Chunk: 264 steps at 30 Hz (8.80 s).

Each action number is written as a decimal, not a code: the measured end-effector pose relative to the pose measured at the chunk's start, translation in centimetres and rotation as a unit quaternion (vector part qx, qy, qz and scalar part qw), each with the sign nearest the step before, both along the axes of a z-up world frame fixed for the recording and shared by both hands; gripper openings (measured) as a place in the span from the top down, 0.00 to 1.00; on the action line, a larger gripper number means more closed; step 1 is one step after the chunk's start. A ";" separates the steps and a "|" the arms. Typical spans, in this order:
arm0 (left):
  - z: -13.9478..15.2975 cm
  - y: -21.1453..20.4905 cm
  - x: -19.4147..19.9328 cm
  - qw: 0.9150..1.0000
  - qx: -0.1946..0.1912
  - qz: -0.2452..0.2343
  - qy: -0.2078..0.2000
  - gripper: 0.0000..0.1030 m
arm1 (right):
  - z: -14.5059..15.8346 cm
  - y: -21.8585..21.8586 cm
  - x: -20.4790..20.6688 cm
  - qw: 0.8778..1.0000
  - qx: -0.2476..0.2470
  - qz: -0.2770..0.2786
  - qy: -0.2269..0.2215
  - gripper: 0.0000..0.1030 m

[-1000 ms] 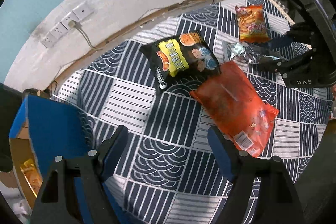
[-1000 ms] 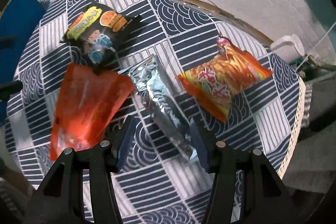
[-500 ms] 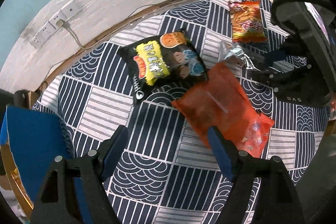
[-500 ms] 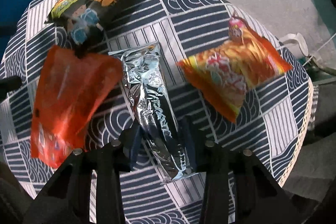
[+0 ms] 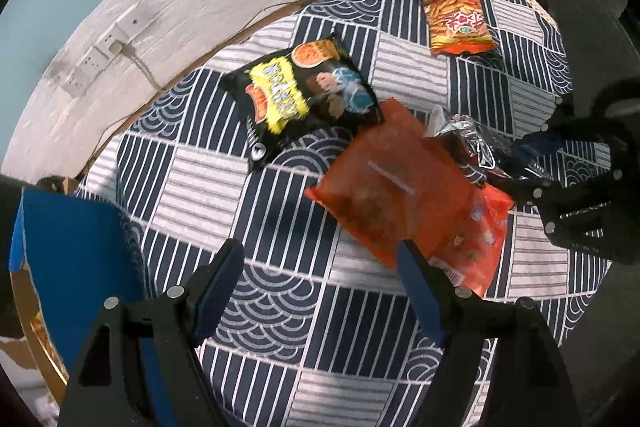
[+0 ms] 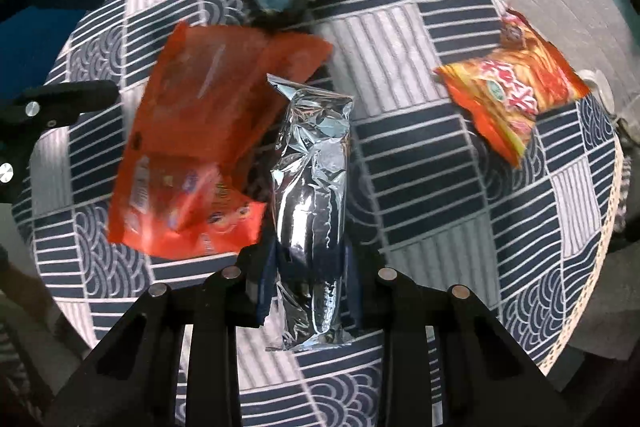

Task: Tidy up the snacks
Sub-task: 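Grasp the silver foil packet with the right tool, then grasp the orange-red bag with the left tool while the right tool holds the silver packet, then carry the orange-red bag with the left tool while the right tool carries the silver packet to the box, then lower both packets into the box and open both tools, then move both tools away from the box toward the remaining snacks, then grasp the black yellow-label bag with the left tool while the right tool grasps the orange chip bag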

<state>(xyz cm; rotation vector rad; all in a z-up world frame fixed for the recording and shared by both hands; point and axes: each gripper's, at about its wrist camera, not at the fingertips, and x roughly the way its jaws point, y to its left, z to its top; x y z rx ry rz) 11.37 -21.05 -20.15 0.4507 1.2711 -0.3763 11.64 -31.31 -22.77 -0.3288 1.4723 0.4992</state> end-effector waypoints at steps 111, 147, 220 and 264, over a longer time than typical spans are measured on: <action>-0.6 1.7 -2.7 0.998 -0.038 0.041 0.013 0.79 | 8.3 -0.6 -0.5 0.996 0.002 -0.037 -0.085 0.72; 13.8 16.8 -6.0 0.985 -0.027 0.077 -0.150 0.79 | 18.1 14.7 0.5 0.987 0.071 0.057 -0.130 0.72; 10.6 20.9 -3.5 0.983 -0.033 0.134 -0.119 0.29 | 15.1 19.6 4.2 0.993 0.049 0.039 -0.098 0.37; -0.2 7.5 11.9 0.995 0.029 0.080 -0.051 0.21 | 1.3 3.3 17.1 0.997 -0.035 -0.066 -0.037 0.33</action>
